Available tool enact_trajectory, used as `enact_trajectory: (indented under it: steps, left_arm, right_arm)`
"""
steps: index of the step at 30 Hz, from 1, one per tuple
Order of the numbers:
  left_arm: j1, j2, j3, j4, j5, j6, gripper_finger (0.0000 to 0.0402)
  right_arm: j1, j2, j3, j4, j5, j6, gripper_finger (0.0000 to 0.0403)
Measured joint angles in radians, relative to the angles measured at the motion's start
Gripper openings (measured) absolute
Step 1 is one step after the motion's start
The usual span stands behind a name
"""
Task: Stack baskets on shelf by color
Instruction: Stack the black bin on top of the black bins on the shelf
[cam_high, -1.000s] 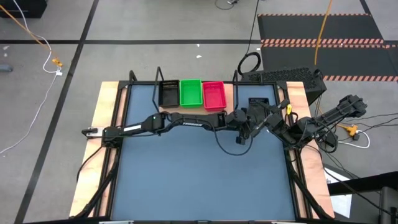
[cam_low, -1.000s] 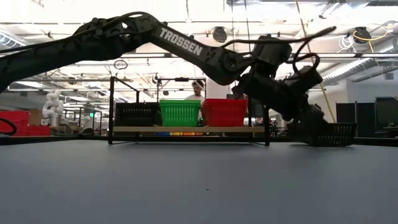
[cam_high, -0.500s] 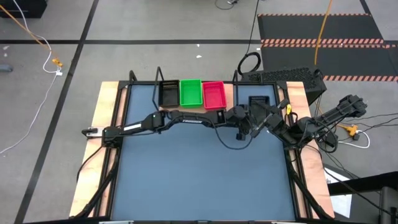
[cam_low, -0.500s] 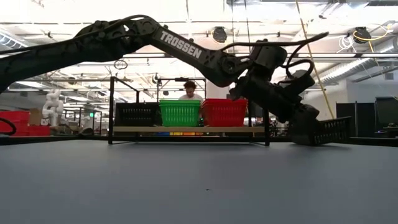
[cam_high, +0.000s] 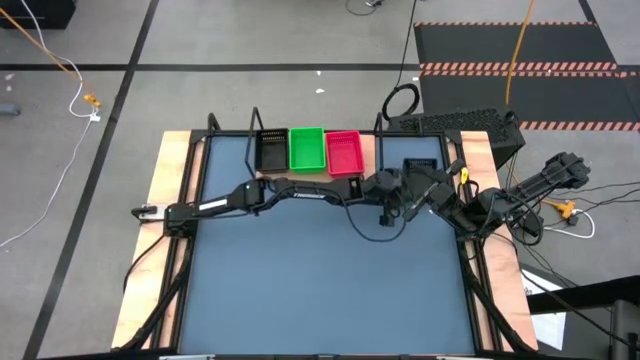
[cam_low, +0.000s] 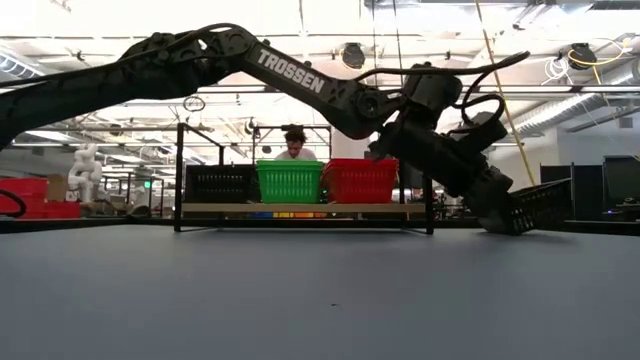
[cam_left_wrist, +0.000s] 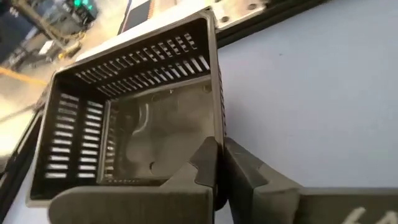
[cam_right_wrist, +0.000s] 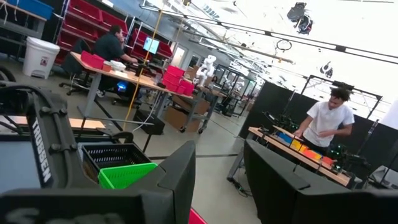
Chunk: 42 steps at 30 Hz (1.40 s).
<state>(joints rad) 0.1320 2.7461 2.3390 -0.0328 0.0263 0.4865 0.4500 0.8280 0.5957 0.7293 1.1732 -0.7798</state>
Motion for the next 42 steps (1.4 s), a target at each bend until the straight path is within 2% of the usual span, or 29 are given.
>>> enact_trajectory:
  steps: [8, 13, 15, 20, 23, 26, 30, 33, 39, 42]
  left_arm:
    - [-0.095, -0.066, -0.001, -0.164, -0.003, 0.205, 0.0008]
    - [-0.173, -0.135, 0.0, -0.229, -0.134, 0.301, 0.0007]
    - [-0.204, -0.161, 0.0, -0.249, -0.176, 0.32, 0.0007]
    - [-0.267, -0.228, 0.0, -0.317, -0.186, 0.261, 0.0007]
    - [-0.31, -0.273, 0.0, -0.382, -0.198, 0.203, 0.0007]
    - [-0.368, -0.32, -0.001, -0.458, -0.275, 0.169, 0.0007]
    - [-0.455, -0.379, 0.0, -0.543, -0.415, 0.159, 0.0007]
    - [-0.499, -0.425, 0.0, -0.629, -0.474, 0.138, 0.0007]
    - [-0.528, -0.48, 0.001, -0.87, -0.504, 0.042, 0.0007]
    - [-0.533, -0.495, -0.008, -1.016, -0.579, -0.032, 0.0007]
  right_arm:
    - [0.0, 0.0, 0.0, 0.01, -0.013, 0.008, 0.013]
    - [0.017, 0.002, 0.001, 0.023, -0.051, -0.002, 0.013]
    - [0.027, 0.001, 0.001, 0.029, -0.072, -0.066, 0.013]
    - [0.067, 0.01, 0.001, 0.026, -0.113, -0.139, 0.013]
    - [0.109, 0.01, 0.0, 0.028, -0.086, -0.15, 0.013]
    - [0.159, 0.009, 0.0, 0.036, -0.096, -0.149, 0.013]
    - [0.236, 0.01, 0.0, 0.078, -0.235, -0.147, 0.013]
    - [0.285, 0.011, 0.0, 0.094, -0.305, -0.148, 0.013]
    - [0.345, 0.012, 0.0, 0.173, -0.316, -0.151, 0.013]
    - [0.357, 0.013, 0.0, 0.176, -0.315, -0.151, 0.013]
